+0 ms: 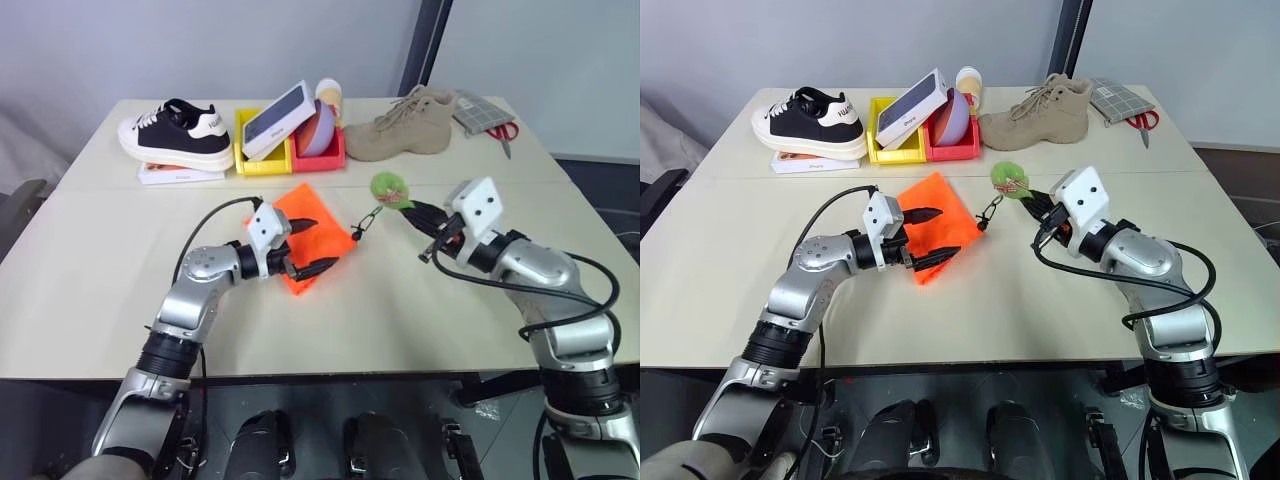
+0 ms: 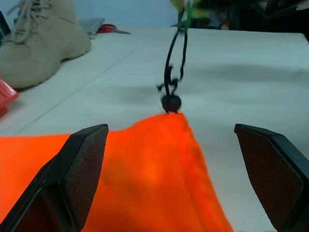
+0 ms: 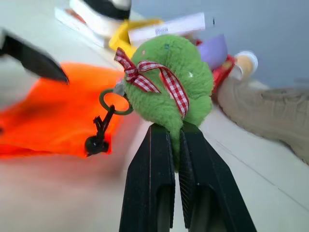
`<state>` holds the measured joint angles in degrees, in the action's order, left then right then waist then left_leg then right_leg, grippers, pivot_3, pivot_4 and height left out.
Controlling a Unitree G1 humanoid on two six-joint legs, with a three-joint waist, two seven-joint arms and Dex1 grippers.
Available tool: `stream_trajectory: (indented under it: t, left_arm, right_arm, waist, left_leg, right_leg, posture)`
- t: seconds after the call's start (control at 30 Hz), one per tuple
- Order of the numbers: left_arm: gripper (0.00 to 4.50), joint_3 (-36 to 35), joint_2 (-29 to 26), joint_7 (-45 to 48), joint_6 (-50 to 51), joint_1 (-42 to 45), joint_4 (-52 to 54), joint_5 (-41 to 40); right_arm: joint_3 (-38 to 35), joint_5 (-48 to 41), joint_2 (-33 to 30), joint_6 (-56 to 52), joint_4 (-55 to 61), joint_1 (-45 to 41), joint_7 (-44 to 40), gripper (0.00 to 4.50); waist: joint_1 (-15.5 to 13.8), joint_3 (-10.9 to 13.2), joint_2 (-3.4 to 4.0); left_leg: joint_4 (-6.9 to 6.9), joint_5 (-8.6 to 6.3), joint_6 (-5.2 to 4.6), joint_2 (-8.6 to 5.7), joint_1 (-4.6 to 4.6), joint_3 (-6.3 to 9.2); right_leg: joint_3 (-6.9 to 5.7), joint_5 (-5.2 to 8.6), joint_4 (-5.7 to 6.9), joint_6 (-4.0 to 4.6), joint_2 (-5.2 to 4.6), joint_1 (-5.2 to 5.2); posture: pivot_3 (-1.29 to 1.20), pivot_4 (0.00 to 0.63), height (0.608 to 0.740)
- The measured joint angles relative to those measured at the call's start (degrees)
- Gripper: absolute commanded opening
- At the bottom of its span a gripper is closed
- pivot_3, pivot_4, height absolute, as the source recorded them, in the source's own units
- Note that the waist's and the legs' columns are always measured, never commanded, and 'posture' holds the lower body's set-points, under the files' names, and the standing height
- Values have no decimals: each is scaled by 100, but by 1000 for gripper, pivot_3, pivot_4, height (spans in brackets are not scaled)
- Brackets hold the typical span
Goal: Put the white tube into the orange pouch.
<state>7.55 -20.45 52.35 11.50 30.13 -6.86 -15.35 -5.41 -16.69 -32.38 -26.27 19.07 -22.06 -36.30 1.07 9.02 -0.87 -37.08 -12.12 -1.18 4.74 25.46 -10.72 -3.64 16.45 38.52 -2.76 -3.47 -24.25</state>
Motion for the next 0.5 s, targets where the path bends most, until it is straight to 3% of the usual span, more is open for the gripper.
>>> stream_trajectory:
  t: [0.5]
  left_arm:
    - [4461, -9, -57, -50, -46, -191, 18, -13]
  right_arm:
    - [-343, -31, -252, -224, 123, -160, 505, 0]
  waist:
    - [-13, 0, 0]
  left_leg:
    - [-2, -3, -5, -2, 0, 0]
  right_leg:
    - [0, 0, -1, 1, -5, 2]
  posture:
    - [0, 150, 740]
